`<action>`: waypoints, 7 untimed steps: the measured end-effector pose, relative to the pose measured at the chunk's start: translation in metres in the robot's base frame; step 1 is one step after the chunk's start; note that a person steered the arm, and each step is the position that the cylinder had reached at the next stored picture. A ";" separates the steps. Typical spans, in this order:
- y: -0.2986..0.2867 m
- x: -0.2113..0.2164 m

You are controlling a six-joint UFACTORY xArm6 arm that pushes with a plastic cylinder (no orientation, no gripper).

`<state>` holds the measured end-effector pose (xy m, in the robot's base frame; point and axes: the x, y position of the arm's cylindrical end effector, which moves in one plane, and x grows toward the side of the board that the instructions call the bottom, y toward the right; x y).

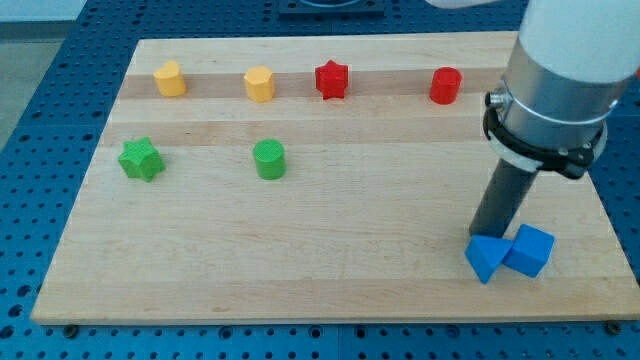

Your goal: Place the green circle to the left side of the triangle

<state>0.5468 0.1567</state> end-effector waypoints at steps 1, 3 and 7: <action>-0.030 -0.015; -0.128 -0.096; -0.220 -0.113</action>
<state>0.4342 -0.0633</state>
